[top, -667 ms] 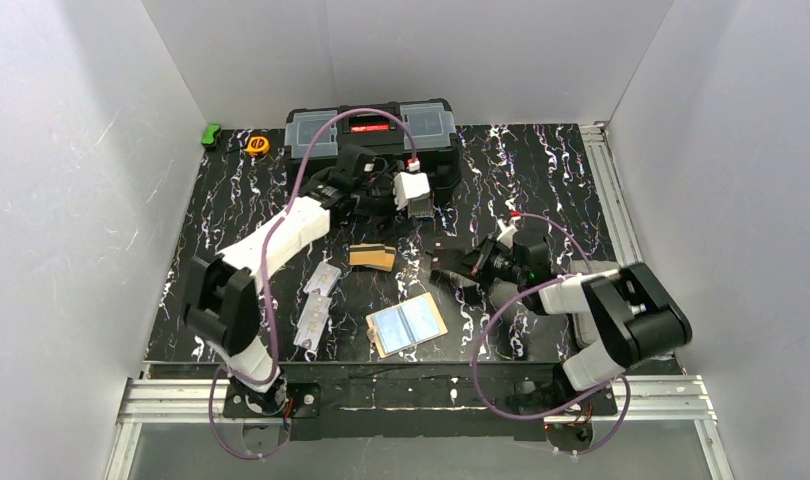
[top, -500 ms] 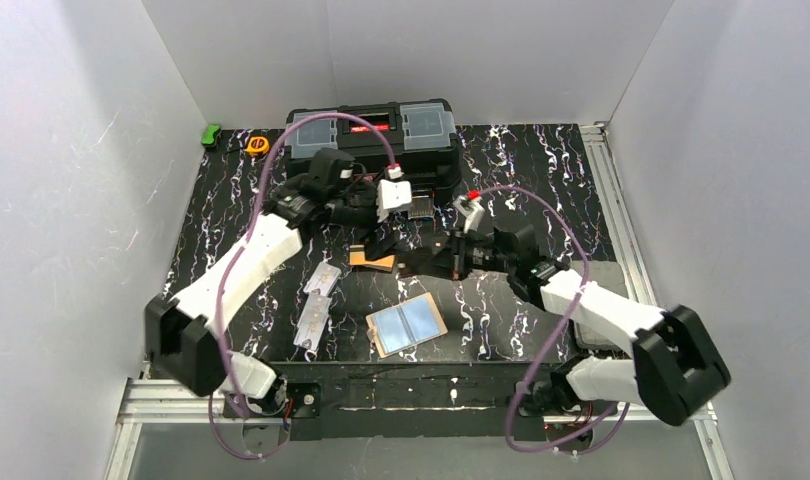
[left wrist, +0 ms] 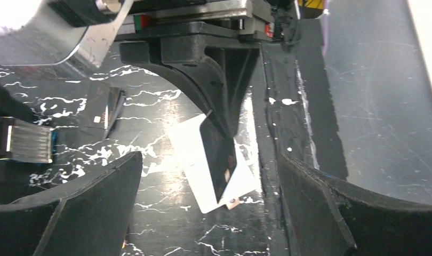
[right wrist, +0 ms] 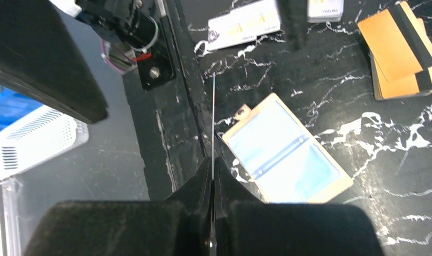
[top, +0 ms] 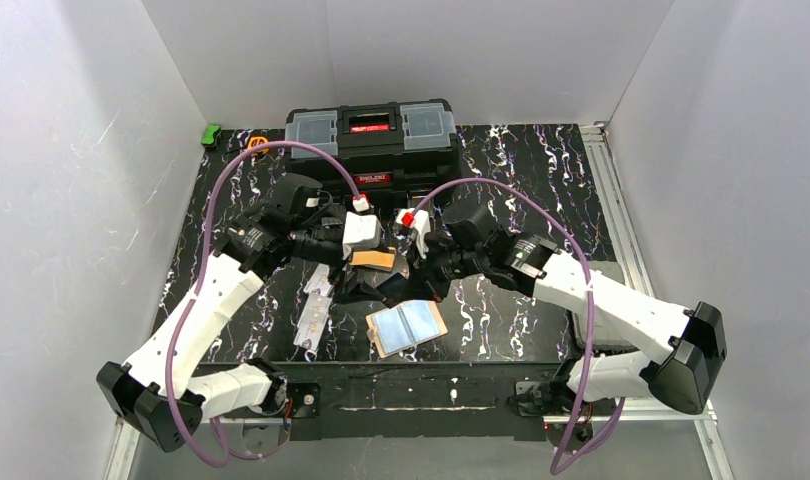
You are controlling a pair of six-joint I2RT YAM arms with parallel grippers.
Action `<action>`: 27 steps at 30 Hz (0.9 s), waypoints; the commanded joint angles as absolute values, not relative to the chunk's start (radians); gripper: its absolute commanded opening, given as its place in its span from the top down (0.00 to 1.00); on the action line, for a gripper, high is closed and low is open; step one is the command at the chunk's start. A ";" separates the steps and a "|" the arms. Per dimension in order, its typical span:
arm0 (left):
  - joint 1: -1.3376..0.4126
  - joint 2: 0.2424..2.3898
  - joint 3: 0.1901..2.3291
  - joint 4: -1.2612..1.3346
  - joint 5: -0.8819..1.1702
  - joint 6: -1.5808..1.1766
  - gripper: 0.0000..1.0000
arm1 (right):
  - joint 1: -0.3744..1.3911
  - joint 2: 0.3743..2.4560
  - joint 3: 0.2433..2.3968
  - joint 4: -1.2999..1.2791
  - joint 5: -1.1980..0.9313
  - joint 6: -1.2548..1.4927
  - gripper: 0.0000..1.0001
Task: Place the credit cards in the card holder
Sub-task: Pick up the credit card from the center of the board.
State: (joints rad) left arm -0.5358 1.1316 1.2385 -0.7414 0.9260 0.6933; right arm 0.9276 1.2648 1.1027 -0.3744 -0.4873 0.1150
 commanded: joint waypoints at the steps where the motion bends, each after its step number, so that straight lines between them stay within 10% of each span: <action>1: -0.531 1.091 1.223 -0.857 1.012 0.709 0.05 | 0.972 1.251 1.194 -0.506 -0.345 0.003 0.99; 16: -0.531 1.122 1.176 -0.719 1.043 0.538 0.31 | 1.085 1.198 1.270 -0.524 -0.131 -0.083 0.99; 27: -0.531 1.153 1.172 -0.708 1.095 0.517 0.77 | 1.112 1.213 1.323 -0.519 -0.143 -0.113 0.99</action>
